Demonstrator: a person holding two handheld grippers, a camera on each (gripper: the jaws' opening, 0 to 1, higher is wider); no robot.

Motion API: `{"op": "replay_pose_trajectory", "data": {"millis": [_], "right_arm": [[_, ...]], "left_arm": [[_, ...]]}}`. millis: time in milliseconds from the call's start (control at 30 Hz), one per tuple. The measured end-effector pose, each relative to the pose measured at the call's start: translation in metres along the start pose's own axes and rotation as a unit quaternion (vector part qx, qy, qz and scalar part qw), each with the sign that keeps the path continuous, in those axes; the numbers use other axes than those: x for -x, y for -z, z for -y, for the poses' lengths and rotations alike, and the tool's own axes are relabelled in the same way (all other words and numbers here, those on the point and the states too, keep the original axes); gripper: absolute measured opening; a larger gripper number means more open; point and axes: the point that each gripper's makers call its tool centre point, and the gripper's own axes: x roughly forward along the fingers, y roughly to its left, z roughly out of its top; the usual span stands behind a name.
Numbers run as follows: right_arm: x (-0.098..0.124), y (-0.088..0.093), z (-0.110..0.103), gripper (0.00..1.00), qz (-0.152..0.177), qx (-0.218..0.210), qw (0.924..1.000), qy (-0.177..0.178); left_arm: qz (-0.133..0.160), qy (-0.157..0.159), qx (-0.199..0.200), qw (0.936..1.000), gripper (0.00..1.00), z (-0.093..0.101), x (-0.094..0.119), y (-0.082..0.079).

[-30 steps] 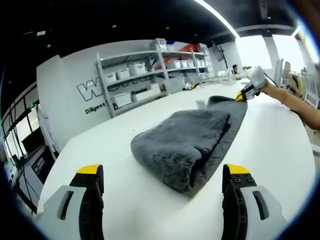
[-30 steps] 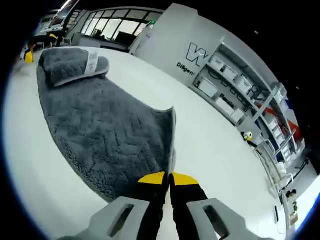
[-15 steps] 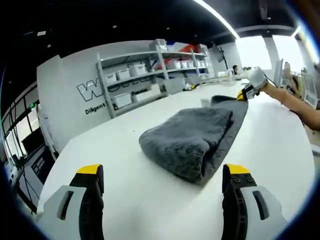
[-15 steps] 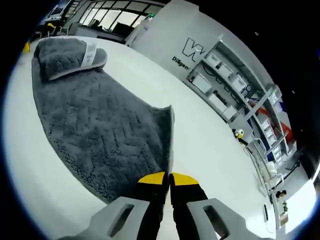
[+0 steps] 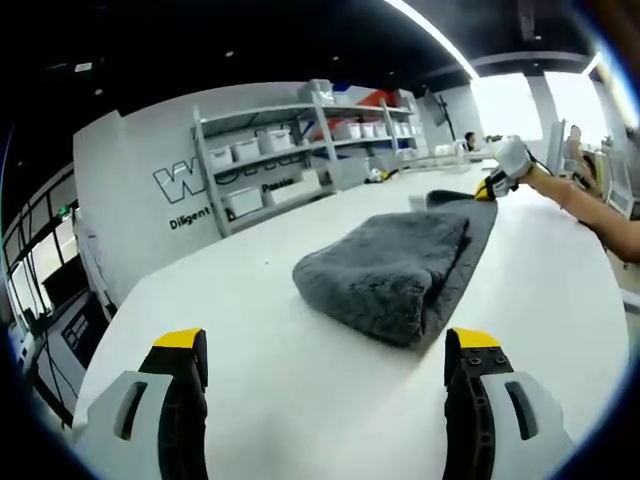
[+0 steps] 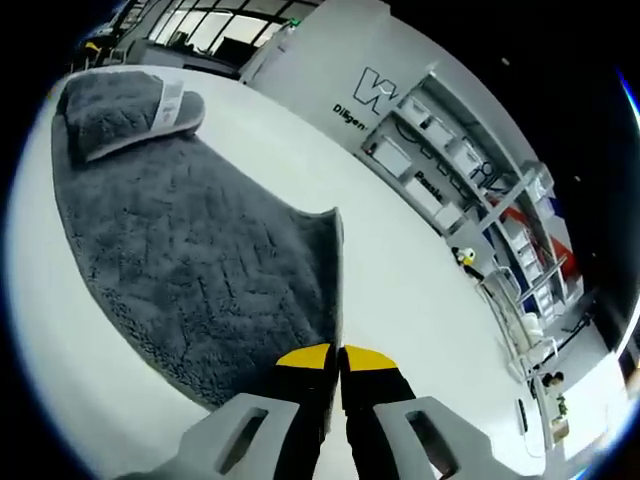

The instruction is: Open the folded towel by lifting each exposed corner and separating the folded layers until the towel lies flat within the target outline without major curled edges

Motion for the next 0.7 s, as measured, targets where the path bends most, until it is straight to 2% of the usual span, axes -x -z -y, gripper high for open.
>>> {"op": "replay_pose_trajectory", "data": {"millis": [500,700], "right_arm": [[0.001,0.009,0.012,0.01,-0.029,0.008,0.9991,0.03],[0.01,0.006,0.023,0.17,-0.025,-0.011,0.9979,0.059]], "left_arm": [[0.001,0.0,0.0,1.0,0.97,0.001,0.001,0.0],[0.002,-0.001,-0.001,1.0,0.97,0.0,0.001,-0.001]]}}
